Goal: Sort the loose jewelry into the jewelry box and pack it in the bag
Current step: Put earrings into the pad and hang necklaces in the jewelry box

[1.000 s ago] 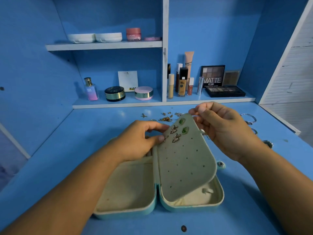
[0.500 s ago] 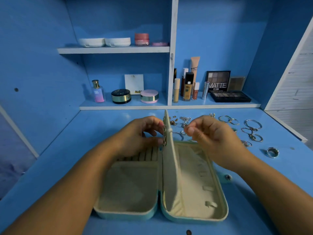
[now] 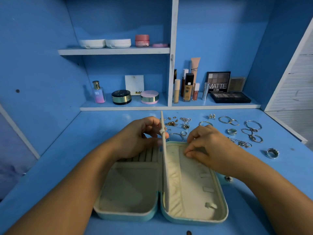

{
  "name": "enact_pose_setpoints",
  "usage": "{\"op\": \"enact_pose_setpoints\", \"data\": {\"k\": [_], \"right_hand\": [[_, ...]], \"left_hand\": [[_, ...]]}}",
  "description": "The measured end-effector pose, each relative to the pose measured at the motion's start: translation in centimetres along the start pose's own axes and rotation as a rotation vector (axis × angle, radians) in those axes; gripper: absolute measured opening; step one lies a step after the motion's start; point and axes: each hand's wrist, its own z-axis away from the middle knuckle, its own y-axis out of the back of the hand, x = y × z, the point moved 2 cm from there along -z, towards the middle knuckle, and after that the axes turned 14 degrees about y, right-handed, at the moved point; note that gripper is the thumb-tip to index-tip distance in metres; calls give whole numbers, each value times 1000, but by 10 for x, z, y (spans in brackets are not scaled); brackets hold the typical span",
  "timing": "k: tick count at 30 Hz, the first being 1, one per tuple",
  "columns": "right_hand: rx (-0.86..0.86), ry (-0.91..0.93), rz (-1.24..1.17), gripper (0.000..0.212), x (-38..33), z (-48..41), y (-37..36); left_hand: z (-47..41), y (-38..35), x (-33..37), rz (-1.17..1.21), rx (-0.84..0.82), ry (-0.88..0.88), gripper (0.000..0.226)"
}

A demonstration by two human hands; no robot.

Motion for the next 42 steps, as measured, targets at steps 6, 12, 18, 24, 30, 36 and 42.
{"op": "enact_pose_setpoints", "data": {"k": [6, 12, 18, 24, 30, 36, 42], "right_hand": [[45, -93, -82, 13, 6, 6, 8], [1, -7, -45, 11, 0, 2, 3], [-19, 36, 11, 11, -2, 0, -1], [15, 73, 66, 7, -5, -1, -4], [-8, 64, 49, 4, -3, 1, 0], [-38, 37, -75, 5, 2, 6, 5], [-49, 13, -82, 7, 2, 4, 6]], "left_hand": [[-7, -2, -8, 23, -3, 27, 24], [-8, -1, -9, 5, -7, 17, 25], [-9, -2, -9, 21, -14, 15, 23], [-9, -1, -12, 42, -20, -1, 25], [-10, -1, -14, 65, -26, 0, 25], [-10, -1, -15, 71, -30, 1, 25], [-11, 0, -15, 64, -35, 0, 27]]}}
